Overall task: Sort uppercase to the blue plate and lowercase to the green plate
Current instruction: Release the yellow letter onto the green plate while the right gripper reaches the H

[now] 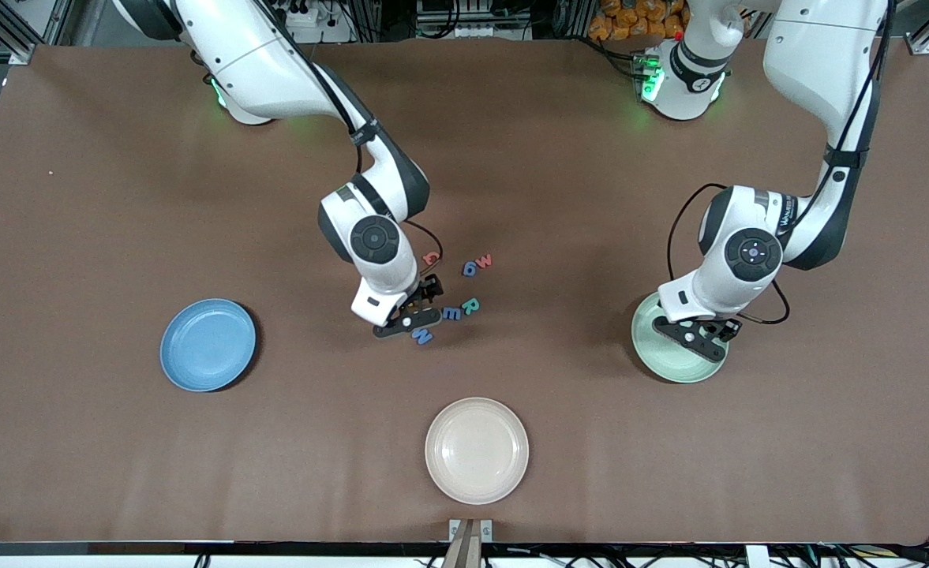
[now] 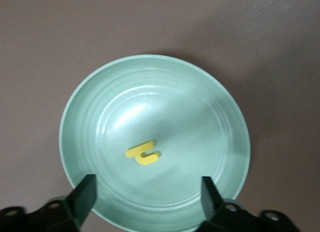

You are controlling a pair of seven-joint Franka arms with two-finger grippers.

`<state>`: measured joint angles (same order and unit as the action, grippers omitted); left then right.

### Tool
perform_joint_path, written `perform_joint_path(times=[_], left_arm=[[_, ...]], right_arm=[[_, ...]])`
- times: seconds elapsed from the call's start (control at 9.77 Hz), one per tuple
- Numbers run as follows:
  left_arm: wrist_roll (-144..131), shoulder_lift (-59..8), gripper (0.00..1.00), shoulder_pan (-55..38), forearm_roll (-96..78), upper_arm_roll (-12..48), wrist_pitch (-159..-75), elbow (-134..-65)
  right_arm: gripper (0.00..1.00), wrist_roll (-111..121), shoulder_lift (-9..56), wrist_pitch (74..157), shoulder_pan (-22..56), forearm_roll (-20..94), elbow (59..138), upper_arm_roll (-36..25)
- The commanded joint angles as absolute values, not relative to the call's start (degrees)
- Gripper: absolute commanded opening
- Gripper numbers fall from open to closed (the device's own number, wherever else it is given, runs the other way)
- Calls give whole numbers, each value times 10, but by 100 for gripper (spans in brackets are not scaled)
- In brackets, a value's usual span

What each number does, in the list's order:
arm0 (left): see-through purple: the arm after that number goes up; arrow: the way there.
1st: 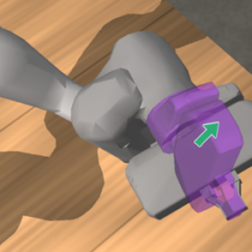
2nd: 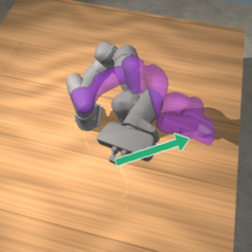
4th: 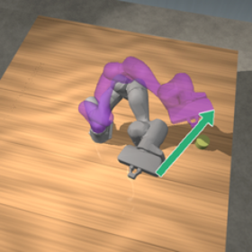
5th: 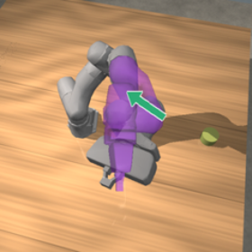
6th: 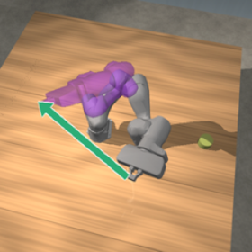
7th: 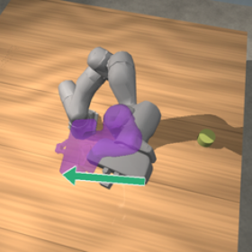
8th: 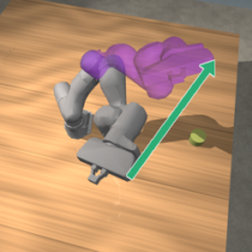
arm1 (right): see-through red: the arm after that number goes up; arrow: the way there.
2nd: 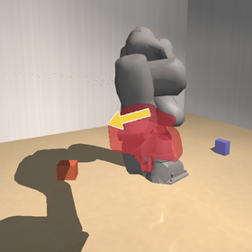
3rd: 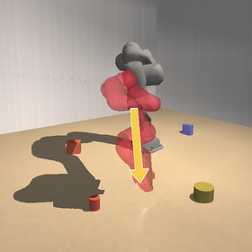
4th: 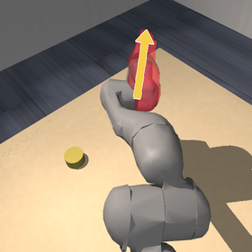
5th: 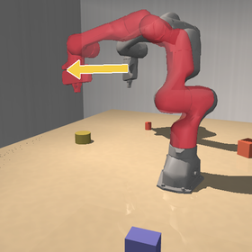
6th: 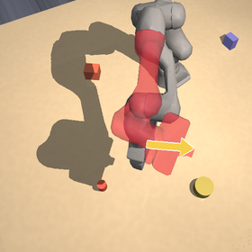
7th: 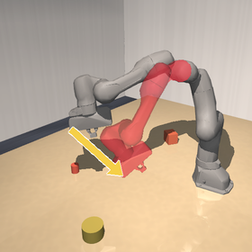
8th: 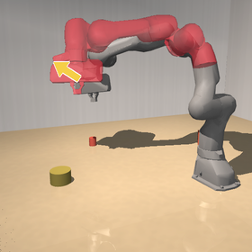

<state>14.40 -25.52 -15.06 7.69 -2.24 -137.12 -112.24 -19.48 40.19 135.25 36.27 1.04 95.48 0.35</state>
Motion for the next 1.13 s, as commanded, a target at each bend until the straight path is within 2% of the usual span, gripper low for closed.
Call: perform_joint_path(times=[0.0,0.31,0.51,0.61,0.72,0.82,0.92,1.02], left_arm=[[130,-280,100,-162,20,-27,-1375,-1088],[74,-291,100,-191,-85,-27,-1374,-1067],[-3,-294,100,-227,-95,-25,-1375,-1057],[-29,-313,100,-252,-94,-26,-1375,-1029],[-70,-329,100,-264,-93,-27,-1375,-1012],[-116,-344,100,-286,-91,-29,-1375,-1003],[-140,-347,100,-304,-87,-31,-1374,-993],[-141,-347,100,-315,-84,-33,-1374,-991]], right_arm=[[100,-193,393,1396,365,11,1007,0],[100,-193,395,1407,363,11,1011,0],[100,-192,394,1405,359,11,1012,0],[100,-192,393,1405,358,11,1012,1],[68,-193,390,1405,358,11,1012,1],[24,-196,387,1404,357,11,1013,1],[3,-199,381,1408,358,11,1025,2],[0,-200,369,1417,357,11,1040,2]])
